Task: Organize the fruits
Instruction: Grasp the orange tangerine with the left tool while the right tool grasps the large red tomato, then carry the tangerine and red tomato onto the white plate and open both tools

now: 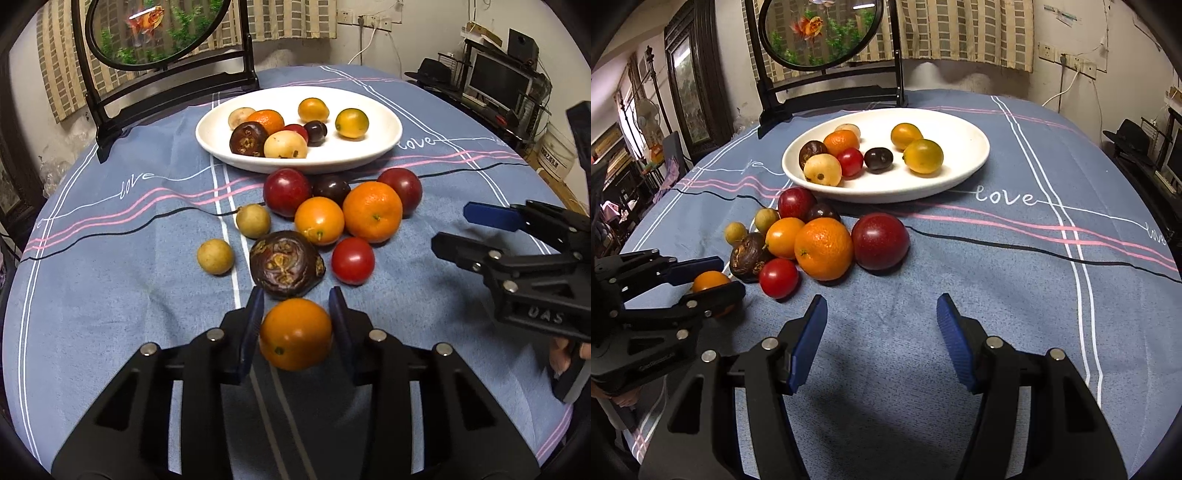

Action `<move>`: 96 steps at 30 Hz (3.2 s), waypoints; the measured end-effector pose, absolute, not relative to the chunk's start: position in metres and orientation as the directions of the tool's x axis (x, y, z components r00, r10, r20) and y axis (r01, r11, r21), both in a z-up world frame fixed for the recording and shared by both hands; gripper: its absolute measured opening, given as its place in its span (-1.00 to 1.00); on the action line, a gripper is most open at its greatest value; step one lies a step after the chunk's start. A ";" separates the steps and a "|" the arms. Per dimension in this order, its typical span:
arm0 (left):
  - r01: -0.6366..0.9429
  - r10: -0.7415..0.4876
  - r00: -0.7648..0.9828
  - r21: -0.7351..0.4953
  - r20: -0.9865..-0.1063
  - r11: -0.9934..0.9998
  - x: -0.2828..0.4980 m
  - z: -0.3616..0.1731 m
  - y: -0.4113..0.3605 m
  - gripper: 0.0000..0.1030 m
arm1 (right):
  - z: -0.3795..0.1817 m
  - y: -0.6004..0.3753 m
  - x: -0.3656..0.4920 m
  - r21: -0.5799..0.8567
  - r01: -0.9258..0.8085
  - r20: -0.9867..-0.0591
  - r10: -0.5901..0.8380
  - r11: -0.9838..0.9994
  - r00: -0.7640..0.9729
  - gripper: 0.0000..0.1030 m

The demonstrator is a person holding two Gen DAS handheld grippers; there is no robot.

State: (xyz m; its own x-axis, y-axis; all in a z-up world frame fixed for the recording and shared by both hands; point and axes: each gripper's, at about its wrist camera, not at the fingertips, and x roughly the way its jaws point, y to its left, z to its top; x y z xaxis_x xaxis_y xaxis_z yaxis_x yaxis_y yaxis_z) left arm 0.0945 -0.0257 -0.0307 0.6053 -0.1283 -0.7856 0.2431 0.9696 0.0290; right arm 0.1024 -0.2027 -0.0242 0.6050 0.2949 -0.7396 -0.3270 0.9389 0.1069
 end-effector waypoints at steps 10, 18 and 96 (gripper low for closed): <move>0.262 -0.175 0.569 -0.025 -0.803 0.965 0.086 -0.040 -0.017 -0.26 | -0.026 -0.202 0.104 0.107 -0.327 -0.744 0.294 0.939 0.600 0.20; 0.276 -0.179 0.588 -0.012 -0.789 0.961 0.087 -0.031 -0.024 -0.26 | -0.019 -0.197 0.107 0.021 -0.320 -0.761 0.222 0.947 0.609 0.20; 0.195 -0.135 0.702 0.006 -0.700 0.981 0.244 0.027 -0.044 0.43 | 0.000 -0.183 0.207 0.052 -0.416 -0.650 0.347 0.908 0.676 0.19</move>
